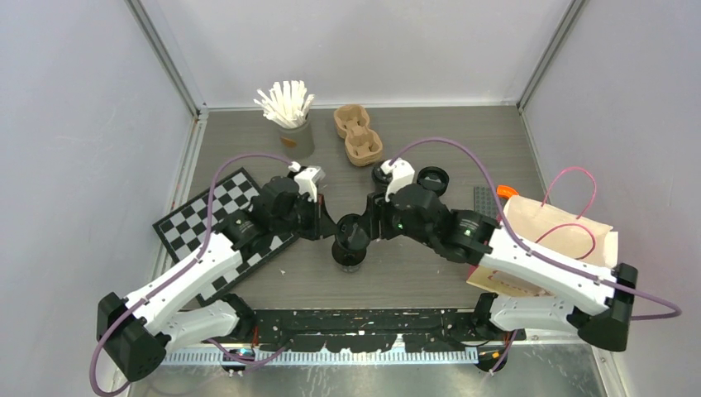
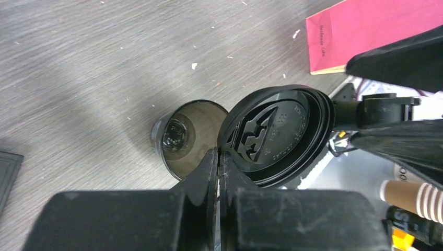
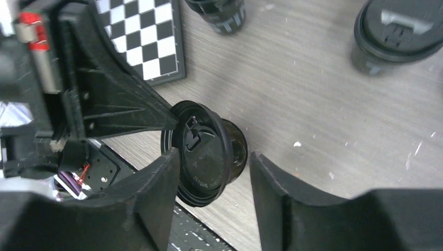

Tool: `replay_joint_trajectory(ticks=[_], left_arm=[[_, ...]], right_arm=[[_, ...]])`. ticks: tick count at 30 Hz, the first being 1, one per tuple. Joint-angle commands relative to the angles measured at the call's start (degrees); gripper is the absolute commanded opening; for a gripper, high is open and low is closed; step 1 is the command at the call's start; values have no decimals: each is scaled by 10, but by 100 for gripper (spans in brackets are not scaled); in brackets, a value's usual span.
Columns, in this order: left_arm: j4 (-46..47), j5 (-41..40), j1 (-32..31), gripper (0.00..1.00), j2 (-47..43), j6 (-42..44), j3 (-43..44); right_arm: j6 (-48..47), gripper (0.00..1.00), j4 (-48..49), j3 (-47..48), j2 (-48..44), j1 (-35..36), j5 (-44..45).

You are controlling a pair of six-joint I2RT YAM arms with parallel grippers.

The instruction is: Pack the takeout coffee

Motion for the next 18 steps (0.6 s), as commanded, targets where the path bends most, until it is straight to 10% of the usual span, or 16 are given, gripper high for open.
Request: replay_joint_trajectory(ticks=[1,8,18], left_arm=[[47,92,40,0,-25,-29,4],[274,355,203,0,-58,-266,-60],[521,472,218,0,-67,-503,-108]], right_arm=[[-74,64,106,-19,-91,4,-21],[-278,82,273,-135,-228,3,-137],[-511,88,479,-245,-281,4,-294]])
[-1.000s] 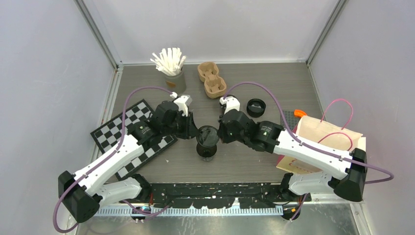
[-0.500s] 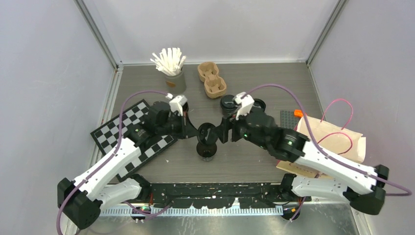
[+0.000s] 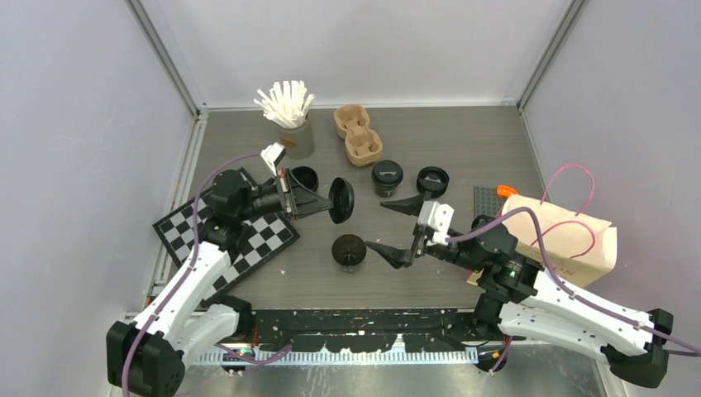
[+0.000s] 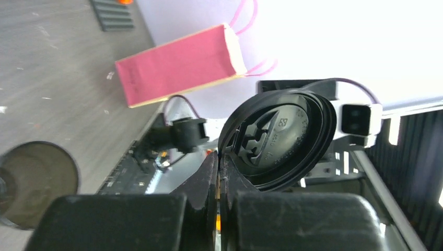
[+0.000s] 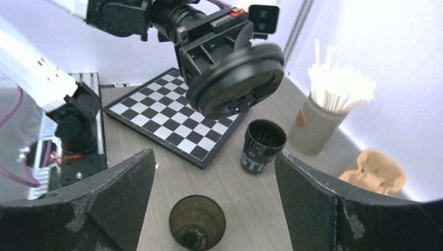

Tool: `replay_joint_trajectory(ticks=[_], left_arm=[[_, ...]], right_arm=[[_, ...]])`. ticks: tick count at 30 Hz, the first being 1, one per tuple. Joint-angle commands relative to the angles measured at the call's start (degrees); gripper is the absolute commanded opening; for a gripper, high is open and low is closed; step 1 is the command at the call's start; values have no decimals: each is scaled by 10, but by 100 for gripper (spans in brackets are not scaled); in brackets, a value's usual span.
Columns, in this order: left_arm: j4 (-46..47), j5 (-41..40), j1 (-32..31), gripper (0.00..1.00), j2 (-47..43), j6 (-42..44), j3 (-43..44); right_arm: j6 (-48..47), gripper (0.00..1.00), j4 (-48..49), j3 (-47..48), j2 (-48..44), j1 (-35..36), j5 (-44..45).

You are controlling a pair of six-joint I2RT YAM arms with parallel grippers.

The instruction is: Pack the takeout coffee

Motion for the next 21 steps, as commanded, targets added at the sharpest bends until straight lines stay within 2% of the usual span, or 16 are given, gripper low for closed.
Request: replay_joint_trajectory(ticks=[1,10,21], left_arm=[[150,85,2,0,-18,-124,-12],[147,115,2,0,-24,-131,-42],[148,85,-20,0,-39,-141,-84]], right_arm=[[-144,89,151,-32,-6,3,-76],[-211,89,206,-18,49,3,-106],[-263,91,207,3,110,9,-125]])
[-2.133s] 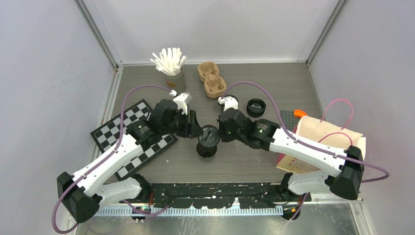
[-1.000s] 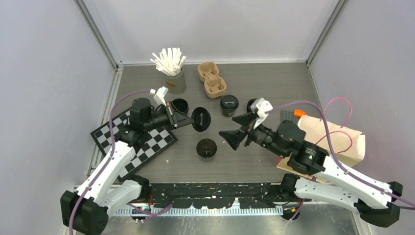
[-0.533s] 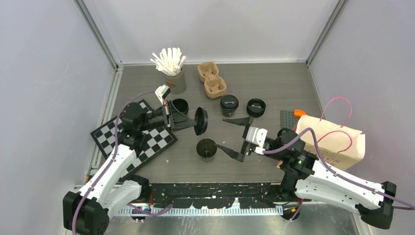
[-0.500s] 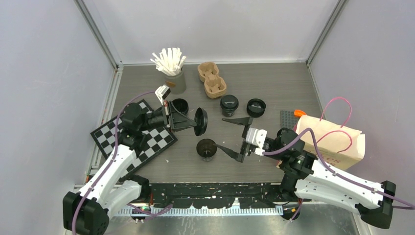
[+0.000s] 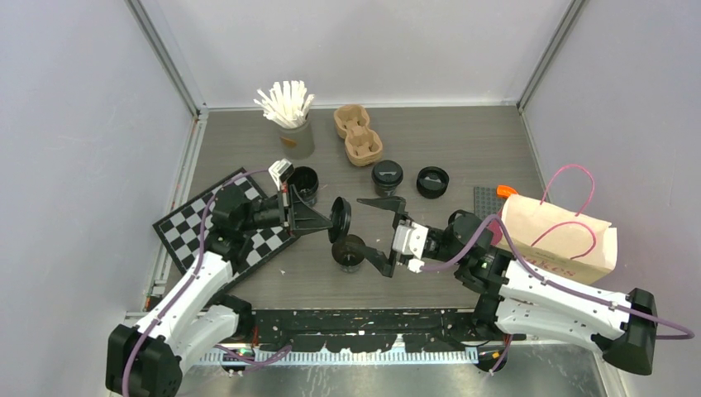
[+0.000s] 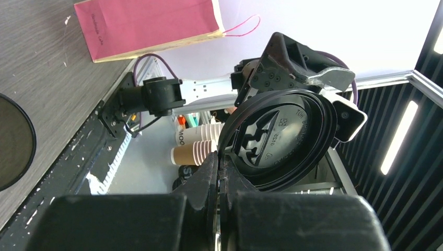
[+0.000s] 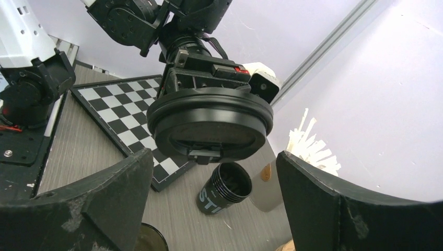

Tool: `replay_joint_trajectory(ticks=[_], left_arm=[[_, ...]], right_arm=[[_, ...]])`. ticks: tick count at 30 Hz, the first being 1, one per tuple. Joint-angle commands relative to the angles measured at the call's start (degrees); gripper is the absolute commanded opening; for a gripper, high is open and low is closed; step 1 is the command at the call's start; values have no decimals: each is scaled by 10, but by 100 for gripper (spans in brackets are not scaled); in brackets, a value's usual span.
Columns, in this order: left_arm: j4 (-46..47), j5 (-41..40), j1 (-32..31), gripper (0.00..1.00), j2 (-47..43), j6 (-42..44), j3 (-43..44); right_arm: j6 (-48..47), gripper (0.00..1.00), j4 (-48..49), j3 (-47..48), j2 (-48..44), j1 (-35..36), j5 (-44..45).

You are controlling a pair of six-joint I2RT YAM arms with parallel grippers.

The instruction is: Pack the takeout coffee

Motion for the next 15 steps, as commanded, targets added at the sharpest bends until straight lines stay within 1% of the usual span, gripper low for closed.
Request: replay_joint_trajectory(ticks=[1,6,13,15], left_arm=[[32,-8,-13,0,-12,-8,-4],[32,-10,-19,0,-17,-12,-5],[32,-15,-20,0,-23,-18,-11],[32,-15,-20,0,-24,-18,-12]], right_arm=[[-31,92,38,37,23,7,-5],[-39,92,47,40,43,17,8],[-50,92,72,32,46,29,30],[-50,89,75,30,46,31,33]])
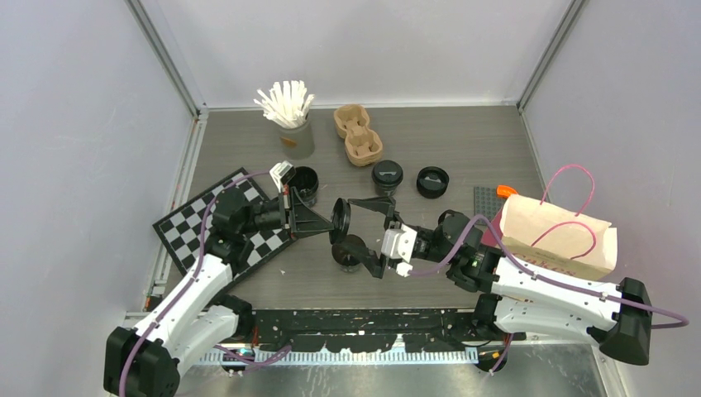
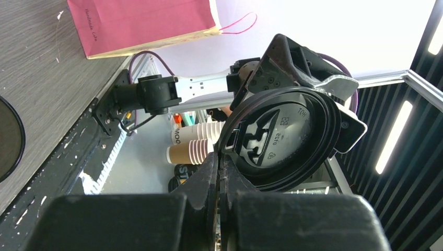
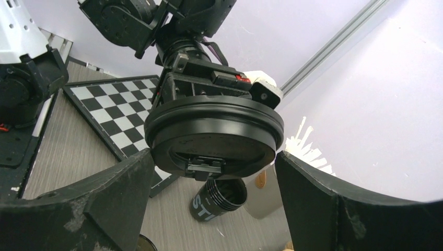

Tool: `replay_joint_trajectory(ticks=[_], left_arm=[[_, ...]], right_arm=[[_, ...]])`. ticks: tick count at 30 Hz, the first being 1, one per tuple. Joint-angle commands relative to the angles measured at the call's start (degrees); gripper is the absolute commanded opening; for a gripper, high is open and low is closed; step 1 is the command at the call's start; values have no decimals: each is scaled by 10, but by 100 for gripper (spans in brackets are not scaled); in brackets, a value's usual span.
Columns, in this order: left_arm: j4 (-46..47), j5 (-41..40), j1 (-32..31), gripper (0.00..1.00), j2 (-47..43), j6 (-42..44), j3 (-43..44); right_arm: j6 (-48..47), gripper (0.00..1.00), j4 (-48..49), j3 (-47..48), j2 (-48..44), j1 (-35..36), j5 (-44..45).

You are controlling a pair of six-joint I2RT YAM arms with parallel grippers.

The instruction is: Pack the takeout coffee

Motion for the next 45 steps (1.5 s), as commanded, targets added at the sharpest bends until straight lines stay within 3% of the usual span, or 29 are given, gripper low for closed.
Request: replay_joint_trajectory(ticks=[1,6,13,27,29,32,37,41,45], left_arm=[[31,-3,-3,0,-12,-6,-5],[33,-8,-3,0,-15,-9,-10],[42,-15,-4,0,-18,-18,-14],[48,-19,-6,1,-23,-26,-22],[48,-25,-6,12,-27,-21,-22],[-9,-43,-6,41,-43,30,-18],[-288,-87,25,61,-56,255,81],[-527,-248,39,71,-65,452,172],[-653,-432,39,92,-88,555,213]], right_arm=[[-10,88,53,14,-4,7,17],[-7,85,51,14,-2,7,16],[-4,89,41,18,5,7,18],[10,75,38,18,7,8,31],[20,74,38,18,6,7,37],[49,72,37,12,-3,7,62],[129,69,12,-16,-32,8,117],[243,68,-75,-2,-59,8,201],[381,68,-265,68,-64,8,297]])
